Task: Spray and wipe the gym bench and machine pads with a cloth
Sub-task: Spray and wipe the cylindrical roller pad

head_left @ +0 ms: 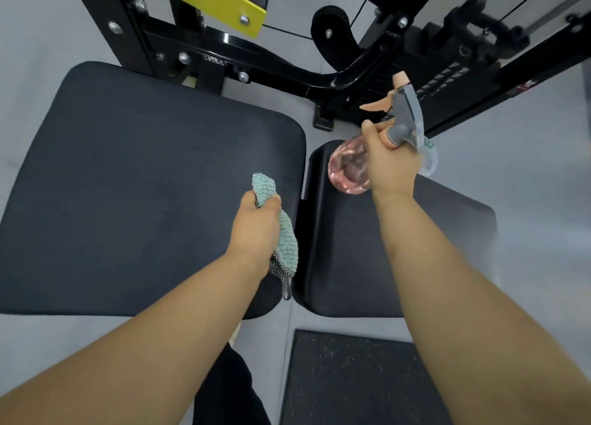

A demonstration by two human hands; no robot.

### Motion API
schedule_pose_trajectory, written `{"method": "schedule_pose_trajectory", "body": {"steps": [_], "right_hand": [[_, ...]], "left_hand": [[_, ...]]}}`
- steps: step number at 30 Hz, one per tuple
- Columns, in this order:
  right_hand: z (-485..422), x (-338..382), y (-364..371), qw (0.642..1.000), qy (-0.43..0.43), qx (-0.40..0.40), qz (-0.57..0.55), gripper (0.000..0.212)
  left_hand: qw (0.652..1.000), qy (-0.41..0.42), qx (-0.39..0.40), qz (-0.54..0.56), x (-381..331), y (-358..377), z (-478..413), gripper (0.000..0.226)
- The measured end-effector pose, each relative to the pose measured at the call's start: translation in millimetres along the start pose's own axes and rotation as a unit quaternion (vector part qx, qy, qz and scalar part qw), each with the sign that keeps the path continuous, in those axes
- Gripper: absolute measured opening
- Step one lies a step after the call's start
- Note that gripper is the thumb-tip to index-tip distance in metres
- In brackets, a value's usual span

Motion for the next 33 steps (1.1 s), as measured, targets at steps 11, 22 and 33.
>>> {"method": "schedule_pose_trajectory", "body": {"steps": [11,22,33], "right_hand": [[113.0,123.3,111.6,0.964,-0.117,0.239,-0.009,0.027],[296.7,231.8,297.5,0.902,-0.024,0.417,-0.107,0.01],[356.0,326.3,416.3,0.726,-0.067,0.677,-0.101,0.021]], "left_hand": [[0.995,0.075,-0.005,0.064,-35.2,-131.9,27.9,0.007],[0.989,-0.023,-0.084,0.12,-56.9,-400.0,31.5,0.011],[0.962,-0.118,-0.045,0.242,-83.6,-552.8,47.6,0.021]]}}
Point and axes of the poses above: each hand's wrist, its own z-axis away from the middle knuckle, its own y-axis out of the palm, x = y × z, the point moved 1 cm from there along -z, towards the middle knuckle, and after that the axes turned 14 degrees about -y, right-handed, at the moved point
